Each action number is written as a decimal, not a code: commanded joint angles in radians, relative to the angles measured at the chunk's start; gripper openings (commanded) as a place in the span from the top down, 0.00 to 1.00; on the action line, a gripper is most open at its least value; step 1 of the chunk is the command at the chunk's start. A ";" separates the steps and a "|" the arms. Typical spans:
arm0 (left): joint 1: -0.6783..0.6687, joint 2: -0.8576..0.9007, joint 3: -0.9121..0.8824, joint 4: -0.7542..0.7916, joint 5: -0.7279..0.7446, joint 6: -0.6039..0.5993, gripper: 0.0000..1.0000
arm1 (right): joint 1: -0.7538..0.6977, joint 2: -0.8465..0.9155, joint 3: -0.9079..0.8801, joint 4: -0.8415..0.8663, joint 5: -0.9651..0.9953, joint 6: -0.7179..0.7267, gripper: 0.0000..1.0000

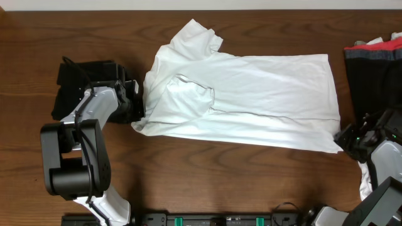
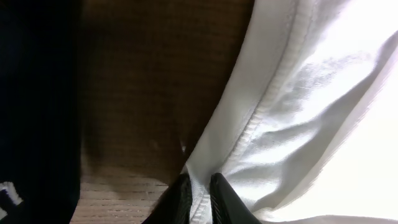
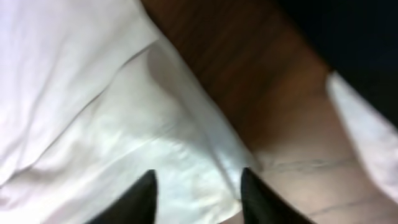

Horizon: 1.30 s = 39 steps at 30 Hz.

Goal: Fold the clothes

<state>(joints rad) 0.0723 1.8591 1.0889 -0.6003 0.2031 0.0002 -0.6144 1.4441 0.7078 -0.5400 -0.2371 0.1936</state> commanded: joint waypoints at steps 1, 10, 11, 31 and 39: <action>0.002 0.055 -0.014 0.007 -0.005 0.003 0.86 | -0.011 -0.016 0.019 -0.034 -0.049 -0.023 0.50; 0.002 0.053 -0.005 0.004 -0.005 0.003 0.86 | -0.070 -0.015 0.019 -0.045 -0.140 -0.008 0.53; 0.002 0.050 0.010 -0.010 -0.002 0.003 0.84 | -0.070 -0.015 0.019 -0.030 -0.185 -0.008 0.53; -0.210 -0.059 0.165 -0.047 0.077 0.116 0.45 | 0.074 -0.015 0.018 0.006 -0.380 -0.027 0.50; -0.228 -0.068 0.174 0.023 0.073 0.114 0.41 | 0.098 -0.015 0.018 -0.001 -0.381 -0.027 0.37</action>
<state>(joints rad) -0.1619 1.8008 1.2514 -0.5781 0.2817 0.1020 -0.5251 1.4441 0.7116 -0.5358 -0.6029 0.1745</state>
